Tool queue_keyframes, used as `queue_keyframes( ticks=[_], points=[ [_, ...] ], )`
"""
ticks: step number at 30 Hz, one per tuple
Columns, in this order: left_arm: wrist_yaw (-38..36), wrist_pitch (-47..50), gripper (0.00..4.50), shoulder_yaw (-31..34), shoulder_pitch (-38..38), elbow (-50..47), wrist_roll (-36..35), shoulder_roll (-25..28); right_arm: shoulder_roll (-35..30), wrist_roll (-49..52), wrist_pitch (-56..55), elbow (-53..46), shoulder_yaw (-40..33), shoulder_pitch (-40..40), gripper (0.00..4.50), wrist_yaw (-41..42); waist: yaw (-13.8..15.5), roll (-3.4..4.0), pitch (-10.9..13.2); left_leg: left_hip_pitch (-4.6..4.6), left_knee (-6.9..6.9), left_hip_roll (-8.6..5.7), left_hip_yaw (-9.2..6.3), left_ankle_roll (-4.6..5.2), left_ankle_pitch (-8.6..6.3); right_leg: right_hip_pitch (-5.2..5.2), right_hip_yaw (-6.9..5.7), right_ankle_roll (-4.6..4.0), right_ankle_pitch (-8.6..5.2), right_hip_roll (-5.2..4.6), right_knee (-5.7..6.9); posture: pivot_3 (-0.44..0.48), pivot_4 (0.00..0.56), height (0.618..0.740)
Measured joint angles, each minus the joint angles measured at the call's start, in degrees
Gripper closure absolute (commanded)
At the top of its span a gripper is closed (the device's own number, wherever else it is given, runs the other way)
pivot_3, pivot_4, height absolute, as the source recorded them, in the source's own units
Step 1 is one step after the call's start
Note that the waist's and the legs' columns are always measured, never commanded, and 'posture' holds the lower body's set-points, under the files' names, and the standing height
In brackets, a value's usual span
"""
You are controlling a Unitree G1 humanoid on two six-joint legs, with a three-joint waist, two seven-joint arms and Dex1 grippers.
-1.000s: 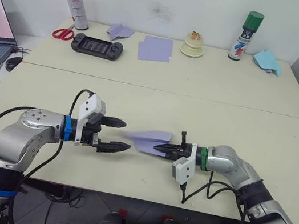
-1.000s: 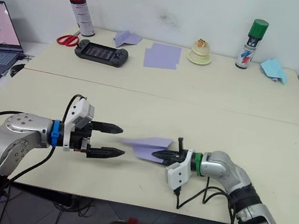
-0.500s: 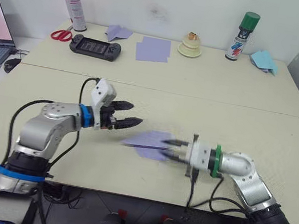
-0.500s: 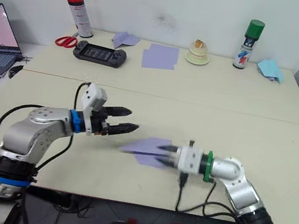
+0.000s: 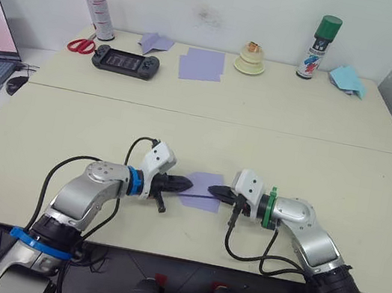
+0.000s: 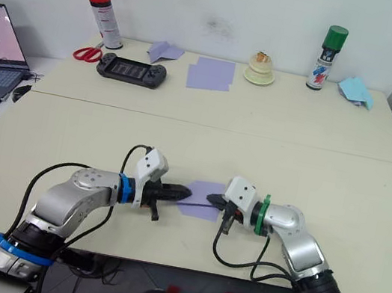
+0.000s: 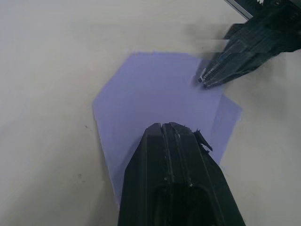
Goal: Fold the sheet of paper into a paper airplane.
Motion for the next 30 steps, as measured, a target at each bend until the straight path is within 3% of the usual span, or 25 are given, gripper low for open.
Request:
queue_keyframes(
  ticks=[12,16,22,25,30],
  points=[
    [-1.22,-5.37,4.48,-0.9,2.76,0.21,2.9,0.44,-0.14,-4.44,-1.14,1.19,1.33,0.71,4.5,1.27,0.01,0.0,-0.01,0.1,-0.01,0.0,0.0,0.0,0.0,0.08,-0.01,0.01,0.0,0.0,-0.01,0.0,0.15,0.74],
    [-1.54,-6.48,4.48,-0.89,3.22,0.38,3.3,0.49,-0.22,-2.41,2.52,0.55,-1.27,0.83,4.5,1.65,0.01,0.0,-0.01,0.1,-0.01,0.0,0.0,0.0,0.0,0.08,0.0,0.01,0.0,0.0,-0.01,0.0,0.15,0.74],
    [-2.46,-8.25,4.5,-0.9,3.76,0.6,3.89,0.93,-0.9,5.39,19.27,-2.81,-9.28,-3.5,2.6,1.52,-0.06,0.0,-0.01,0.12,-0.04,0.02,-0.02,0.0,0.0,0.08,-0.02,0.0,-0.01,0.01,0.0,0.0,0.15,0.74],
    [-2.71,-9.3,4.5,-0.95,3.72,1.23,4.1,0.96,1.45,10.24,35.03,-0.55,-12.23,-9.27,1.6,-0.05,-0.12,0.02,-0.02,0.15,-0.06,0.03,-0.02,0.01,0.0,0.08,-0.02,-0.02,0.0,0.01,0.03,0.0,0.15,0.74],
    [-2.98,-9.89,4.5,-1.25,3.79,1.3,4.12,0.93,5.92,14.15,50.38,6.69,-13.47,-16.57,1.6,-3.06,-0.07,0.03,-0.02,0.11,-0.06,0.0,0.02,0.01,-0.01,0.07,0.02,-0.02,0.0,-0.01,0.0,0.0,0.15,0.74]
  ],
)
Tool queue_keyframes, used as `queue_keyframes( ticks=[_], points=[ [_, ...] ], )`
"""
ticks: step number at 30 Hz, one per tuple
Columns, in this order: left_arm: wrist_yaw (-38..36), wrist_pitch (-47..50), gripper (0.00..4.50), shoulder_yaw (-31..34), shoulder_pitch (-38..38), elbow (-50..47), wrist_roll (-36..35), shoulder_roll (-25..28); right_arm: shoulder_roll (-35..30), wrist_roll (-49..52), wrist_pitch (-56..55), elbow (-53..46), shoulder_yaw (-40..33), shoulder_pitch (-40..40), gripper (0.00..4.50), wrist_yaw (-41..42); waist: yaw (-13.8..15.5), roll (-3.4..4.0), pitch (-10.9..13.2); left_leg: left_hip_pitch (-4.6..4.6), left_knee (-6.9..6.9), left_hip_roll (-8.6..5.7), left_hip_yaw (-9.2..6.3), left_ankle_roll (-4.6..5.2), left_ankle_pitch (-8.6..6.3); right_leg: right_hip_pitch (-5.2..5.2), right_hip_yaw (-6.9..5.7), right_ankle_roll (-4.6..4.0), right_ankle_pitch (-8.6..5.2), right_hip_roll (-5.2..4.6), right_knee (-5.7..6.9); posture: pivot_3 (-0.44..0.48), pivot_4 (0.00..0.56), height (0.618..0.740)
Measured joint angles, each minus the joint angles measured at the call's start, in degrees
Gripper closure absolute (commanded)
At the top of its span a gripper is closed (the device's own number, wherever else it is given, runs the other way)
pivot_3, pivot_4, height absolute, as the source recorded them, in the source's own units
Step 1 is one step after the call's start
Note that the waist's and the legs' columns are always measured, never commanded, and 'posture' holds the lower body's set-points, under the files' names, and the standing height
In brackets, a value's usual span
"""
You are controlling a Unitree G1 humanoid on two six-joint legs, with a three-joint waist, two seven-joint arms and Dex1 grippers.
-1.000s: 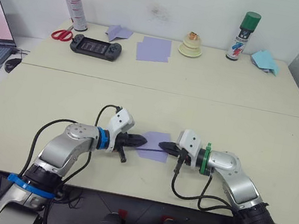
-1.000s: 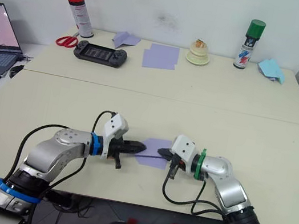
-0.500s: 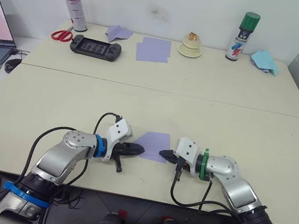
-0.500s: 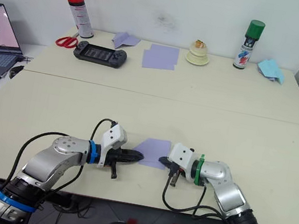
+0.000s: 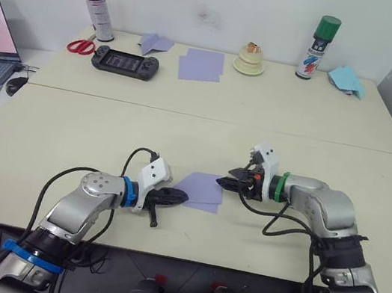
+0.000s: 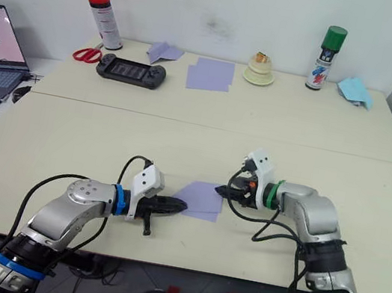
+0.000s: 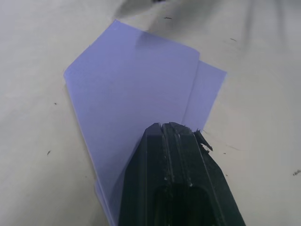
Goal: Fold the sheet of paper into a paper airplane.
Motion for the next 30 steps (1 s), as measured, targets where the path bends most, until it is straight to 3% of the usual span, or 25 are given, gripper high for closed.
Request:
queue_keyframes(
  ticks=[14,25,28,30],
  points=[
    [0.66,0.29,4.5,0.63,2.38,-2.19,-0.07,0.41,3.53,2.14,7.44,7.02,-2.2,-3.8,1.6,-1.31,-0.27,0.03,-0.07,0.04,-0.04,0.02,0.02,0.01,-0.01,0.0,0.01,0.0,0.0,0.02,0.01,0.0,0.15,0.74],
    [-0.1,-0.63,4.5,0.35,1.1,-0.43,0.11,0.56,8.04,1.37,-7.34,17.61,1.04,-4.34,1.6,6.54,-0.2,0.04,-0.08,0.1,-0.03,0.05,0.02,0.02,-0.01,0.02,0.0,0.01,0.0,0.07,0.03,0.0,0.15,0.74],
    [-0.27,-0.81,4.5,0.38,0.99,-0.2,0.39,0.6,8.66,-0.02,-12.2,20.15,1.78,-4.42,2.21,7.88,-0.23,0.05,-0.09,0.14,-0.03,0.07,0.01,0.02,-0.01,0.03,0.0,0.01,0.0,0.11,0.09,0.0,0.15,0.74],
    [-0.38,-0.82,4.5,0.38,1.02,-0.25,0.44,0.6,8.83,-0.73,-14.67,21.84,1.85,-4.49,2.91,8.27,-0.23,0.05,-0.09,0.15,-0.03,0.08,0.0,0.01,-0.01,0.03,0.0,0.01,0.0,0.11,0.1,0.0,0.15,0.74]
  ],
)
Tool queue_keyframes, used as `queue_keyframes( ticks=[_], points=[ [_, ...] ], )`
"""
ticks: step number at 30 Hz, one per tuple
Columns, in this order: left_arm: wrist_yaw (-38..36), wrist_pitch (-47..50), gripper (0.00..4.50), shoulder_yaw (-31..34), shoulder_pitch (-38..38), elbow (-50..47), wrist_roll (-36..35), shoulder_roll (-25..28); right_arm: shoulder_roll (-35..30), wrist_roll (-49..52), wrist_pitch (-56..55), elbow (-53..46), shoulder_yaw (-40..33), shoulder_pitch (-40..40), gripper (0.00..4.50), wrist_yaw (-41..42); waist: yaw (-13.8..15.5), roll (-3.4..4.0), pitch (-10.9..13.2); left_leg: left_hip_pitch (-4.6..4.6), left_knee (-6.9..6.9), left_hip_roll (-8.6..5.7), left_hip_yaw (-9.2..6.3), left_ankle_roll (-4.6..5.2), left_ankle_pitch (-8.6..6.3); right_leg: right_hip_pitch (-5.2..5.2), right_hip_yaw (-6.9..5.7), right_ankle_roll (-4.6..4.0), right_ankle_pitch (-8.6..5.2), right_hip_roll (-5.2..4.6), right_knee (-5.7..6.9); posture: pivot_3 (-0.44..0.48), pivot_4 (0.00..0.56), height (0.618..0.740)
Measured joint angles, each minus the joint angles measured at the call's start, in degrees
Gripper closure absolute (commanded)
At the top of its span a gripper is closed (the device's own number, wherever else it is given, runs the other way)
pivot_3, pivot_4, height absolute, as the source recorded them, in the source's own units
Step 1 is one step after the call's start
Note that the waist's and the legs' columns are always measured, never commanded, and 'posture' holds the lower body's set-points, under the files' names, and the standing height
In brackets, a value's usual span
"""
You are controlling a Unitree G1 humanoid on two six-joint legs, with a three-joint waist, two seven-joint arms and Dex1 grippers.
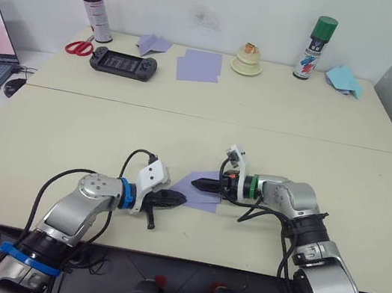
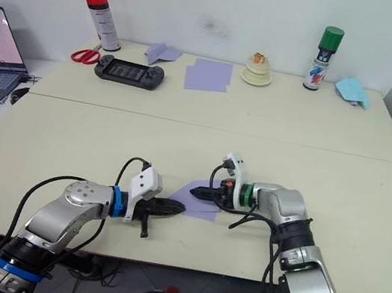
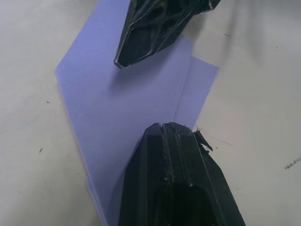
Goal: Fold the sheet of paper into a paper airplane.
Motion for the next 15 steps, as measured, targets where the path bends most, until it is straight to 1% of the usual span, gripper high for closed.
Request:
queue_keyframes(
  ticks=[3,4,5,10,15],
  points=[
    [-0.04,-0.09,4.5,0.0,0.05,-0.03,0.43,0.07,0.58,-1.08,-2.45,0.79,0.36,-0.45,4.01,0.74,-0.07,0.01,-0.11,0.03,-0.01,0.01,0.01,0.0,0.0,0.02,0.02,0.0,0.0,0.01,0.0,0.0,0.15,0.74],
    [-0.02,-0.1,4.5,-0.01,0.05,0.0,0.55,0.07,0.8,-1.41,-3.21,0.79,0.52,-0.49,4.32,0.85,-0.06,-0.01,-0.16,0.03,0.0,0.01,0.0,0.0,0.0,0.02,0.0,0.0,0.0,0.01,0.0,0.0,0.15,0.74],
    [0.01,-0.1,4.5,-0.01,0.06,0.02,0.68,0.07,0.86,-1.56,-3.8,0.7,0.75,-0.48,4.49,1.13,-0.05,-0.02,-0.21,0.04,0.0,0.01,-0.01,0.0,0.0,0.03,0.0,0.0,0.0,0.01,0.0,0.0,0.15,0.74],
    [0.0,-0.37,4.5,-0.01,-0.12,0.67,0.75,-0.1,-0.55,-3.26,-7.81,-2.02,2.74,1.64,4.49,3.16,0.06,-0.01,-0.22,0.01,0.0,0.0,-0.01,0.0,0.0,0.03,0.0,0.0,0.0,0.0,-0.03,0.0,0.15,0.74],
    [-0.12,-0.76,4.5,0.0,-0.65,1.77,0.71,-0.37,-3.68,-6.17,-16.09,-7.41,5.66,5.31,4.49,6.3,0.1,0.0,-0.22,-0.02,-0.01,0.0,-0.02,0.0,0.0,0.02,-0.01,0.01,0.0,0.0,-0.05,0.0,0.15,0.74]
  ],
)
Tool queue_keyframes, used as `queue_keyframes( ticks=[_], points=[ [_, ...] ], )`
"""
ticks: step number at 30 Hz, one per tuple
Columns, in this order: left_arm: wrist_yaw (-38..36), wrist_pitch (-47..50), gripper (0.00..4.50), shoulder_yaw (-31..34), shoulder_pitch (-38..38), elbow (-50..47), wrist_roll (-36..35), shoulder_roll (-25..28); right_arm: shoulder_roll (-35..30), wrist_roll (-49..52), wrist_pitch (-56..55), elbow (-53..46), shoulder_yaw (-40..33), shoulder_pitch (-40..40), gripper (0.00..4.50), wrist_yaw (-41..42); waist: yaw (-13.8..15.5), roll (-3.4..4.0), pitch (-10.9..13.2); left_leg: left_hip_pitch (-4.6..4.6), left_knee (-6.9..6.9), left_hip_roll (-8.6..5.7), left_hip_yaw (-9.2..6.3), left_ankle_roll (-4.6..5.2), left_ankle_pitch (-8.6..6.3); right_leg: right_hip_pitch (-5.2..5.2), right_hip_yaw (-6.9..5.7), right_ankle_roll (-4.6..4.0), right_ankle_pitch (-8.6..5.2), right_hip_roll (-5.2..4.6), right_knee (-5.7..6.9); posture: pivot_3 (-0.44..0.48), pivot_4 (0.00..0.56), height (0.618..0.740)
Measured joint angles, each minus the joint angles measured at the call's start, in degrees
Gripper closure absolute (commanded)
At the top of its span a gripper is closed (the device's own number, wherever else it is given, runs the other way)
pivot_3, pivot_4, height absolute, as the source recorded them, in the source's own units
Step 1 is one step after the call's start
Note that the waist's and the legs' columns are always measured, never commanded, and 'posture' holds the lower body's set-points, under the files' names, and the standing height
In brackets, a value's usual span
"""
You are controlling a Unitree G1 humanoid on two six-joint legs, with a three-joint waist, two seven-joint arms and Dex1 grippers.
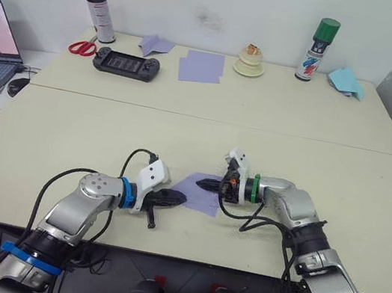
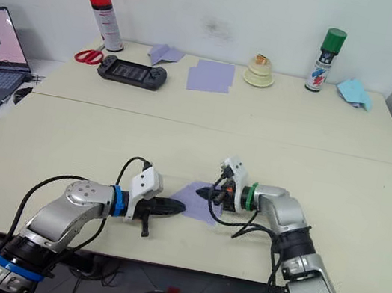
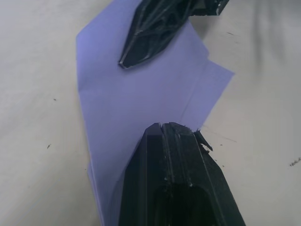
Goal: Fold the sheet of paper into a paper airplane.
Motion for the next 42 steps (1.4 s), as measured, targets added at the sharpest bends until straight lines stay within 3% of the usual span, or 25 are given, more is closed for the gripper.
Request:
queue_keyframes(
  ticks=[9,21,32,42],
  points=[
    [-0.6,-0.25,4.5,0.01,-0.81,1.25,-0.07,0.02,-2.08,-7.75,-23.12,-0.25,3.49,2.96,4.49,1.85,0.02,-0.01,0.0,0.01,0.01,0.0,-0.02,-0.01,0.0,0.01,-0.03,0.01,0.0,0.01,0.0,0.0,0.15,0.74],
    [-0.86,3.6,4.5,0.76,-1.6,2.18,-3.09,-0.16,-5.14,-20.19,-50.41,1.52,7.16,6.6,4.49,-4.15,0.06,-0.01,0.0,0.02,0.0,0.0,-0.01,-0.01,0.01,0.02,0.0,0.01,0.0,0.01,-0.01,0.0,0.15,0.74],
    [-1.06,7.54,4.5,3.06,-2.54,4.11,-5.62,-0.06,-6.11,-31.37,-59.61,1.93,9.87,8.32,4.49,-15.67,0.06,-0.01,-0.01,0.07,0.0,0.01,-0.02,-0.02,0.02,0.05,0.0,0.0,-0.01,0.01,0.01,0.0,0.15,0.74],
    [-1.05,10.1,4.5,3.95,-2.71,3.65,-6.66,0.26,-6.71,-33.68,-59.69,-0.45,10.51,9.67,4.49,-18.14,0.05,-0.02,-0.01,0.07,0.0,0.01,-0.01,-0.02,0.02,0.05,0.01,-0.01,-0.01,0.02,0.0,0.0,0.15,0.74]
  ],
)
